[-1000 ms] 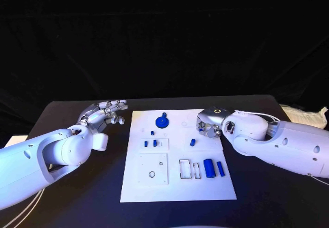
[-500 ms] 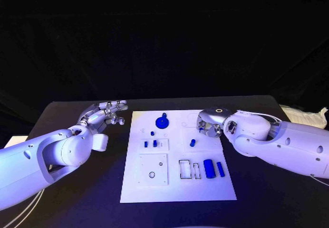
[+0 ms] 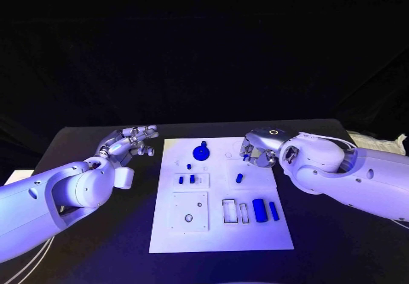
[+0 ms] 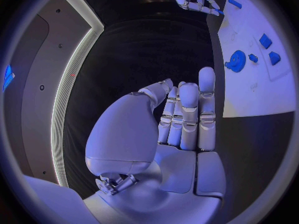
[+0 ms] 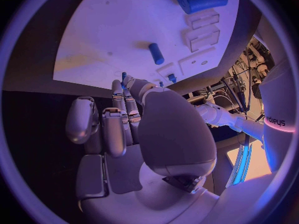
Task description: Assemble the parts on the task board
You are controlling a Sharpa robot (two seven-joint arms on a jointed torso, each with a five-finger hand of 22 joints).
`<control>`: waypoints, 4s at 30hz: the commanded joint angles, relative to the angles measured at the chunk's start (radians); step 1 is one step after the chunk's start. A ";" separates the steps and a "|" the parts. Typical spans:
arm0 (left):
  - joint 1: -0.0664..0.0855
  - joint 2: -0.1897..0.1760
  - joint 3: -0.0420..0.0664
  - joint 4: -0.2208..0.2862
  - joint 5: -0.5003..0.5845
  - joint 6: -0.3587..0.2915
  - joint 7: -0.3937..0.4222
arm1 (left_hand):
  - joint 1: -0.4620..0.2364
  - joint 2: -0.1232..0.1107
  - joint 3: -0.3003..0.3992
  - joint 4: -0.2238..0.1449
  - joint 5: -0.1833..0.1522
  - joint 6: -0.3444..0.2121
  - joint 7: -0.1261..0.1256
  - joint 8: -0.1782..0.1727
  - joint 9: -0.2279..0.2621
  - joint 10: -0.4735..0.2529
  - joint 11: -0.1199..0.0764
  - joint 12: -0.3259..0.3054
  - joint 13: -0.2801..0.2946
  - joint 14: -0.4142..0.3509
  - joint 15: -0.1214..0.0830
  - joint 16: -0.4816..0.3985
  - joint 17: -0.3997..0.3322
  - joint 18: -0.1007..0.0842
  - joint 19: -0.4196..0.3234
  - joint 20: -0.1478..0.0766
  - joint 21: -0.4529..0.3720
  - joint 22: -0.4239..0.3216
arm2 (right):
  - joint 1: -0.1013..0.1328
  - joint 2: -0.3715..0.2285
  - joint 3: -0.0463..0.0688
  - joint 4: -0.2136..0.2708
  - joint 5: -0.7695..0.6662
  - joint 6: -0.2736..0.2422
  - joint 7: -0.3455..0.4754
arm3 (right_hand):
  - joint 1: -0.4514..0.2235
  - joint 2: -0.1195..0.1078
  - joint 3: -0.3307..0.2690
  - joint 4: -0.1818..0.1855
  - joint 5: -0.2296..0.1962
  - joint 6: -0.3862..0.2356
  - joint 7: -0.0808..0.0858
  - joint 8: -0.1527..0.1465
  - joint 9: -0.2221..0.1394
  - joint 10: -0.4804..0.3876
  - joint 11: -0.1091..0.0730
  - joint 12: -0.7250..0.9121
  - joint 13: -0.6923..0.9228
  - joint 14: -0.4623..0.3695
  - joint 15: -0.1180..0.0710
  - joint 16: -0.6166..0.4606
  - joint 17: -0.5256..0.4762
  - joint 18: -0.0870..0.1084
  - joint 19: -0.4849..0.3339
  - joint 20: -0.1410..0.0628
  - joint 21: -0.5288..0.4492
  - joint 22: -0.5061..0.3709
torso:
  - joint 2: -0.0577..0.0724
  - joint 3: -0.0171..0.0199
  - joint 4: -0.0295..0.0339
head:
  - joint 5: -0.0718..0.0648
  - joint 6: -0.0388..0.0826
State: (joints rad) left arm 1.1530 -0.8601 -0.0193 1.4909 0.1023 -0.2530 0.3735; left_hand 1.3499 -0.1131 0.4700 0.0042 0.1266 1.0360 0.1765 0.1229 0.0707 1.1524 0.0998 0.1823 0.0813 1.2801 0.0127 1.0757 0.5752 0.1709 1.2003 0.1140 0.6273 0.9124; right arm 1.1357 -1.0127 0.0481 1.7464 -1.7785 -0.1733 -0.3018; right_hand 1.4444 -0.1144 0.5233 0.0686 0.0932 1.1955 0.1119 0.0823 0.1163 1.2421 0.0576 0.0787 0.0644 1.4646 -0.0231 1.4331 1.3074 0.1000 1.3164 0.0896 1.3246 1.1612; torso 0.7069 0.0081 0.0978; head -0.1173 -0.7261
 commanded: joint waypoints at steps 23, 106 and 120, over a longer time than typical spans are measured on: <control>-0.002 0.003 0.001 0.014 -0.003 0.016 0.006 | 0.009 0.002 -0.002 -0.003 0.004 -0.010 0.000 0.007 -0.002 -0.008 0.000 0.004 0.000 -0.010 0.001 -0.004 -0.001 0.011 0.000 0.000 -0.005 -0.002 | -0.127 0.182 -0.008 0.076 0.000 0.030 0.063 | 0.009 0.001 0.010 -0.022 0.017 -0.006 0.016 -0.005 0.004 0.002 0.008 -0.003 0.002 0.067 0.010 0.007 0.058 -0.010 -0.001 0.002 0.002 -0.004 | 0.001 -0.0007 -0.0004 | 0.073 -0.032; -0.002 -0.007 0.001 0.023 -0.006 0.023 -0.001 | 0.010 0.002 -0.006 -0.005 0.004 -0.013 0.002 0.007 -0.002 -0.012 0.002 0.007 -0.001 -0.011 0.002 -0.005 -0.004 0.011 0.000 0.000 -0.010 -0.005 | -0.081 0.052 -0.003 0.131 -0.047 0.014 -0.026 | -0.068 -0.054 -0.141 -0.006 -0.011 -0.176 0.017 -0.020 -0.047 -0.201 0.037 0.030 -0.001 0.033 0.032 -0.108 -0.105 0.026 -0.100 0.026 -0.131 -0.185 | 0.000 -0.0010 -0.0023 | 0.063 -0.028; -0.002 -0.008 0.000 0.027 -0.006 0.025 -0.002 | 0.010 0.002 -0.006 -0.005 0.004 -0.013 0.002 0.007 -0.002 -0.012 0.002 0.007 -0.001 -0.011 0.002 -0.005 -0.004 0.011 0.000 0.000 -0.010 -0.005 | -0.065 -0.008 -0.002 0.114 -0.070 0.074 -0.055 | -0.052 -0.058 -0.197 0.011 -0.008 -0.190 -0.007 -0.019 -0.048 -0.234 0.025 0.022 0.000 0.037 0.006 -0.116 -0.114 0.027 -0.100 -0.001 -0.148 -0.201 | 0.001 -0.0005 -0.0001 | 0.054 -0.021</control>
State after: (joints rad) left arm 1.1505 -0.8689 -0.0194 1.5148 0.0998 -0.2475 0.3681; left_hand 1.3499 -0.1132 0.4673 0.0015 0.1266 1.0288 0.1766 0.1267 0.0700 1.1452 0.1000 0.1822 0.0812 1.2766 0.0162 1.0757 0.5720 0.1709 1.2003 0.1140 0.6234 0.9081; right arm 1.0706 -1.0210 0.0457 1.8615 -1.8326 -0.1352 -0.3388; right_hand 1.3819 -0.1713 0.3325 0.0801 0.0865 1.0064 0.1114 0.0632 0.0686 1.0075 0.0842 0.1019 0.0636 1.4647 -0.0094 1.3228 1.1937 0.1157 1.2160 0.0965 1.1811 0.9604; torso 0.7067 0.0073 0.0959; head -0.0618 -0.7472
